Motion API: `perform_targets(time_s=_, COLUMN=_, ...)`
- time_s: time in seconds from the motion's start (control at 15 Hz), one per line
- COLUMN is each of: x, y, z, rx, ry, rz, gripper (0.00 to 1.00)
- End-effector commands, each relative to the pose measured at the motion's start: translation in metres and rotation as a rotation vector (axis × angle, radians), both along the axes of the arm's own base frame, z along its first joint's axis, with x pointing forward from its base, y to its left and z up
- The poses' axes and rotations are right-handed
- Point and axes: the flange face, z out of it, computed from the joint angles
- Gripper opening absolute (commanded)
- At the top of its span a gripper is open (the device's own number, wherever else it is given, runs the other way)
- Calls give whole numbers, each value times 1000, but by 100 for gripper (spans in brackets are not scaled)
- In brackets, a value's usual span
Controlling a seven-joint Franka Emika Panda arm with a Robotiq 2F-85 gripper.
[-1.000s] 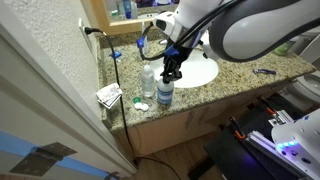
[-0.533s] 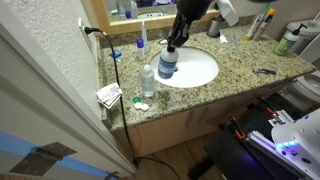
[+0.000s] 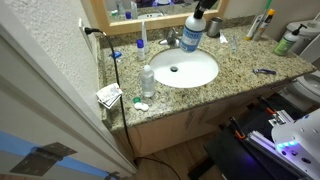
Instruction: Pick up the soap bottle and move to forward.
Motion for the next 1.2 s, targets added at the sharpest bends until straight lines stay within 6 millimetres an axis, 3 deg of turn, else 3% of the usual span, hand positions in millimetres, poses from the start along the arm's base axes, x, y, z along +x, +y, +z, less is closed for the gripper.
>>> perform_targets(time_s=0.0, x=51, y=-42, z=-8, rx=-2, ry=-7, rz=-146, gripper=8)
perform_targets(time_s=0.2, x=101, y=-102, z=13, rx=70, ry=-44, rz=-305, gripper=8)
perform_targets(time_s=0.33, x=132, y=-131, z=29, rx=107, ry=-50, rz=-309, gripper=8)
perform_targets(time_s=0.4, x=103, y=-119, z=14, rx=76, ry=-40, rz=-311, gripper=30)
perform_targets(time_s=0.53, x=124, y=-137, z=24, rx=97, ry=-56, rz=-325, gripper=30)
perform_targets(time_s=0.6, x=129, y=-137, z=25, rx=99, ry=-57, rz=-326, gripper=8)
perform_targets(time_s=0.87, x=174, y=-160, z=18, rx=129, ry=-48, rz=-526, gripper=8)
perform_targets(time_s=1.07, x=205, y=-167, z=17, rx=162, ry=-59, rz=-655, gripper=8)
perform_targets(time_s=1.13, x=180, y=-165, z=14, rx=151, ry=-45, rz=-596, gripper=8)
